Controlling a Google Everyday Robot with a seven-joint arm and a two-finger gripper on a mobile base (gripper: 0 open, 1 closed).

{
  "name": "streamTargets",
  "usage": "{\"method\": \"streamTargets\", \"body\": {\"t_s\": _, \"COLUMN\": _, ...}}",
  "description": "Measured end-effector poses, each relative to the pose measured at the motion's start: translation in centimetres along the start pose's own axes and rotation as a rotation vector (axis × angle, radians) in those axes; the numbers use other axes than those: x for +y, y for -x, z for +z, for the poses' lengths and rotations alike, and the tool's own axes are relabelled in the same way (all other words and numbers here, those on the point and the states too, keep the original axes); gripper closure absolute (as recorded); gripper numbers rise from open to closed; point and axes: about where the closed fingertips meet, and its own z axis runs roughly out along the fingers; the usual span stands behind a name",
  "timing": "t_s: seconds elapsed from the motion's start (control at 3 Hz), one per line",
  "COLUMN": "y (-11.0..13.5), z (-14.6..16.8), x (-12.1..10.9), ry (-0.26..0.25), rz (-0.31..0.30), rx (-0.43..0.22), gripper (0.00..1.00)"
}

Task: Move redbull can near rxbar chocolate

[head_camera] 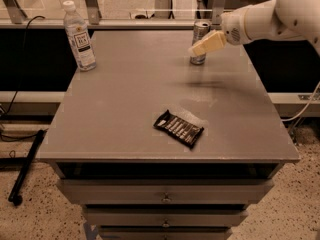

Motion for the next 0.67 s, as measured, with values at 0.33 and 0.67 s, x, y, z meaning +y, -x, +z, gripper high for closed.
{"method": "streamTargets", "body": {"t_s": 0.33, "y": 0.3, "z": 3.8, "x": -0.9, "ry": 0.008, "rz": 0.057, "rx": -0.069, "gripper": 0.00}}
{"method": "streamTargets", "body": {"t_s": 0.67, "y": -0.2, "z": 6.5, "x": -2.0, "ry": 0.007, "rz": 0.118, "rx": -0.108, "gripper": 0.18}}
